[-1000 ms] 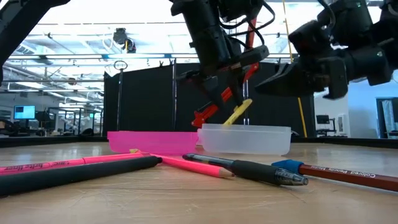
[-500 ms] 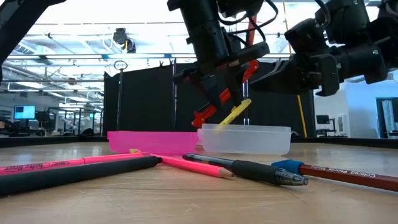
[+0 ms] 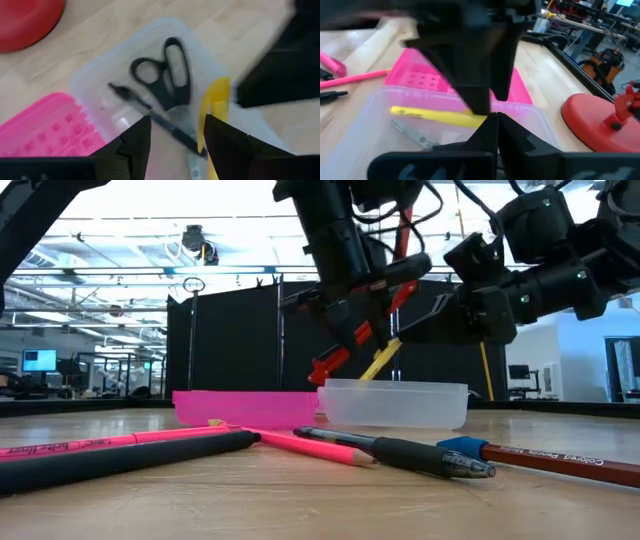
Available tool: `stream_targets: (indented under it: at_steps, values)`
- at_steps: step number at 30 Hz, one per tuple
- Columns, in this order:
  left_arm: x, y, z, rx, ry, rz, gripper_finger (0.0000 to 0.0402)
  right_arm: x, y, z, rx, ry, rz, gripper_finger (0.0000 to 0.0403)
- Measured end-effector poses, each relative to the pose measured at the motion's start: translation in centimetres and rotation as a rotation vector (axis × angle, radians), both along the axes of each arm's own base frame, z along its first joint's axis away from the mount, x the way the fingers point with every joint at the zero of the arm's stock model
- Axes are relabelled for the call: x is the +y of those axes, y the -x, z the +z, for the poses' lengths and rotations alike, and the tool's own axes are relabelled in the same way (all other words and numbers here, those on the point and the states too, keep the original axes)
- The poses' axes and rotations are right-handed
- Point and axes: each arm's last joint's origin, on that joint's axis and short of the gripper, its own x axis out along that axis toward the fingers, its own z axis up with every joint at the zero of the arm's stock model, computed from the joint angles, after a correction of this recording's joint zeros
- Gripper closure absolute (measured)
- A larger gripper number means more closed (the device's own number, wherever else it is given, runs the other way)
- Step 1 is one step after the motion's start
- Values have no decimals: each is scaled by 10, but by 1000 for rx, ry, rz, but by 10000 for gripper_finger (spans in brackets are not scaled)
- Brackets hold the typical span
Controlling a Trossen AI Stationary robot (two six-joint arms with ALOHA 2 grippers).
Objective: Pick & place school supplies into a supply box
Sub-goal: Put the yellow pen into the pink supply box
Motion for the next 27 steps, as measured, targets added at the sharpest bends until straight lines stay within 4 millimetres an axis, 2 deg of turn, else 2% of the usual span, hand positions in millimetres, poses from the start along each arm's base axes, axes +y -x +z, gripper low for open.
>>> stream_targets:
  at_steps: [12,27]
  values:
    - [-2,-1,1,-6,-21,-32,218,1,-2,3,-23,-3,27,403]
    - [-6,-1,0,3,-8,-70,218,1,0,-4,52,-26,23,403]
